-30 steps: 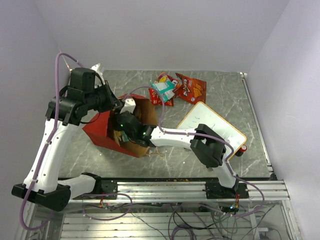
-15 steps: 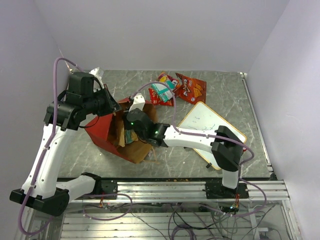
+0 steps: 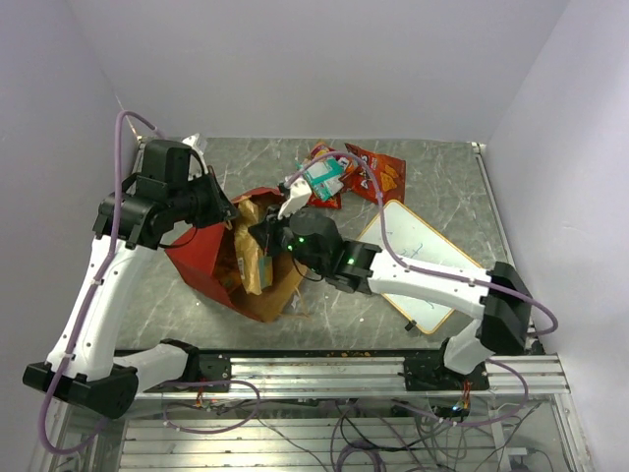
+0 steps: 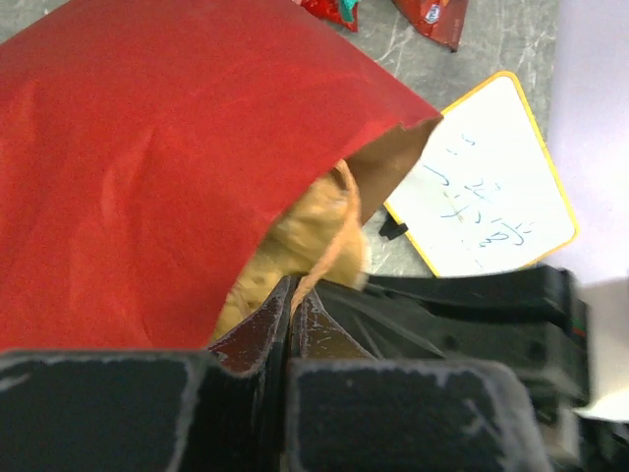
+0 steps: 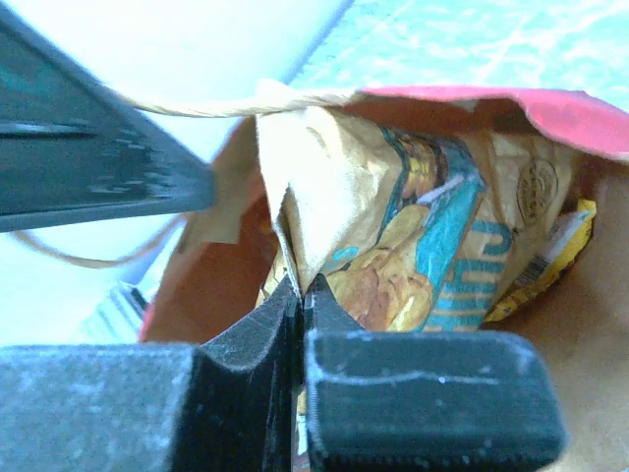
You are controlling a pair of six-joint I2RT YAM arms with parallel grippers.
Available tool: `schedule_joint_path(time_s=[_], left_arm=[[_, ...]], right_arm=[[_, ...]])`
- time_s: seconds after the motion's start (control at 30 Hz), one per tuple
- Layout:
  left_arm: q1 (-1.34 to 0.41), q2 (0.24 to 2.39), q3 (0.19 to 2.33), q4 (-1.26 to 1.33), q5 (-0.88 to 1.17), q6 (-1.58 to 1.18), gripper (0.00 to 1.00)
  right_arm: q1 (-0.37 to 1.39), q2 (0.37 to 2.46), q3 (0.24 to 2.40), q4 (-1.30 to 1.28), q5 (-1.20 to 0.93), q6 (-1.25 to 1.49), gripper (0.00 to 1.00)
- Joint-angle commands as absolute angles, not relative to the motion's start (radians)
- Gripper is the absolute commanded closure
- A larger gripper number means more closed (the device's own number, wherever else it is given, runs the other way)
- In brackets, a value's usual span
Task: Take the snacks out of the paper bag
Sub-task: Take out the snack from the paper bag, then place the snack at the center of the board.
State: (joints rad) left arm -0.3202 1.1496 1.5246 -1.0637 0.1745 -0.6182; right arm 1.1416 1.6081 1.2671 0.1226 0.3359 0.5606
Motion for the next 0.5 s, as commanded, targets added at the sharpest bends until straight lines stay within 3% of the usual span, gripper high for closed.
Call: schedule_joint_path(time_s=[0.0, 0.27, 0.47], left_arm=[[-0.323, 1.158, 1.555, -1.094, 0.125, -0.627, 0.93], [-0.322, 1.161, 1.531, -1.072, 0.134, -0.627, 0.93], [-0.322, 1.164, 1.519, -1.059, 0.137, -0.630, 0.93]], right_arm=[[1.137, 1.491, 1.265, 0.140, 0.291, 0.576, 1.00], [1.131, 1.322, 1.242, 0.131, 0.328, 0.587, 1.00], [1.123, 1.266, 1.360, 0.047, 0.388, 0.513, 1.00]])
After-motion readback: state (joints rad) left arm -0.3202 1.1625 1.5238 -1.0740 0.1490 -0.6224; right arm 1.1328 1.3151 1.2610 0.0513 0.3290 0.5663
